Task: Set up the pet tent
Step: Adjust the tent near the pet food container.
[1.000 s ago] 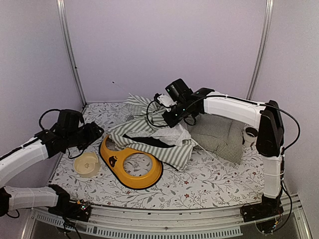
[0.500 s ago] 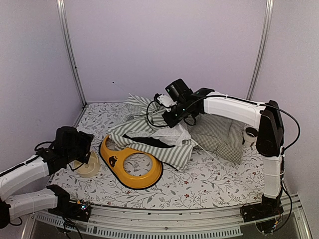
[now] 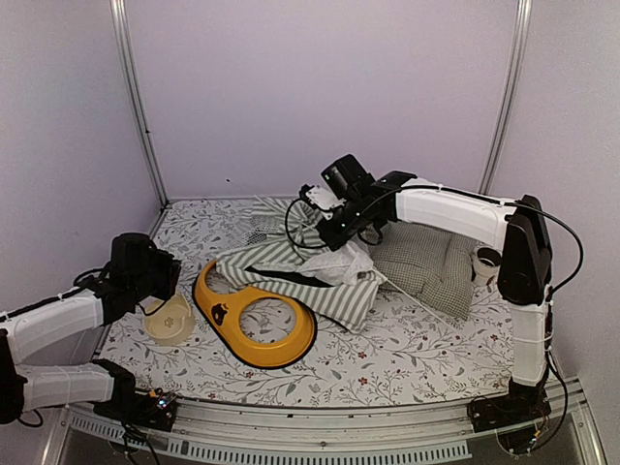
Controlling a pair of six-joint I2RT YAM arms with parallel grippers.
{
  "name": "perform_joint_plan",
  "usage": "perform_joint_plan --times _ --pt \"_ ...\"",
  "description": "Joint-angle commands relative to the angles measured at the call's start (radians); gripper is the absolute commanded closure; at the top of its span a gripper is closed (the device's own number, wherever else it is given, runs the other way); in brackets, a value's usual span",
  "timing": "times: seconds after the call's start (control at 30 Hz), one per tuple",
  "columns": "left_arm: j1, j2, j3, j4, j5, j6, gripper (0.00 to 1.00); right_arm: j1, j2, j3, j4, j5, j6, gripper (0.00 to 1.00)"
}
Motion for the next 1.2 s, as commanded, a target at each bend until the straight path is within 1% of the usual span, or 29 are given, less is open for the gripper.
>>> perform_joint_plan --times 0.0,0.1,0.2,0.3,0.43,0.6,0.67,0.73,0.9,0.93,0.97,1.03,1.07,1.1,1.17 --pt "-0.043 0.029 0.080 -0.002 -0.011 0.078 1.00 -0.003 -0.025 0.037 0.017 0.013 0.001 1.00" --pt "-0.129 0.044 0.170 -0.055 -0.082 0.059 1.00 -0.003 -0.039 0.037 0.011 0.030 -0.006 1.00" --pt "-0.230 0.059 0.206 -0.090 -0.136 0.000 1.00 -0.003 -0.055 0.031 0.000 0.043 -0.011 1.00" --pt "-0.328 0.059 0.182 -0.083 -0.185 -0.084 1.00 -0.004 -0.078 0.007 0.003 0.047 -0.009 1.00" --pt "-0.443 0.077 0.094 0.022 -0.210 -0.162 1.00 0.015 -0.115 -0.047 0.018 0.036 0.005 1.00" --pt "-0.514 0.109 -0.017 0.171 -0.170 -0.176 1.00 0.064 -0.153 -0.118 0.029 0.040 0.028 1.00" --pt "-0.527 0.123 -0.030 0.194 -0.154 -0.171 1.00 0.078 -0.177 -0.173 0.047 0.027 0.045 1.00" --pt "-0.529 0.140 -0.032 0.207 -0.134 -0.151 1.00 0.087 -0.206 -0.251 0.076 0.018 0.061 1.00" --pt "-0.542 0.192 -0.017 0.189 -0.072 -0.092 1.00 0.091 -0.289 -0.528 0.226 -0.021 0.089 1.00" --pt "-0.549 0.193 -0.012 0.165 -0.066 -0.077 0.95 0.090 -0.303 -0.570 0.247 -0.019 0.092 1.00" --pt "-0.555 0.184 -0.009 0.130 -0.068 -0.062 0.82 0.090 -0.315 -0.607 0.263 -0.019 0.099 1.00" --pt "-0.567 0.155 -0.003 0.052 -0.076 -0.025 0.51 0.090 -0.339 -0.654 0.290 -0.030 0.107 1.00" --pt "-0.567 0.123 0.003 0.011 -0.077 0.002 0.37 0.089 -0.354 -0.690 0.303 -0.034 0.108 1.00" --pt "-0.568 0.094 0.013 -0.036 -0.082 0.026 0.28 0.089 -0.364 -0.709 0.311 -0.034 0.132 1.00" --pt "-0.568 0.030 0.039 -0.115 -0.092 0.094 0.17 0.089 -0.385 -0.733 0.319 -0.016 0.154 1.00"
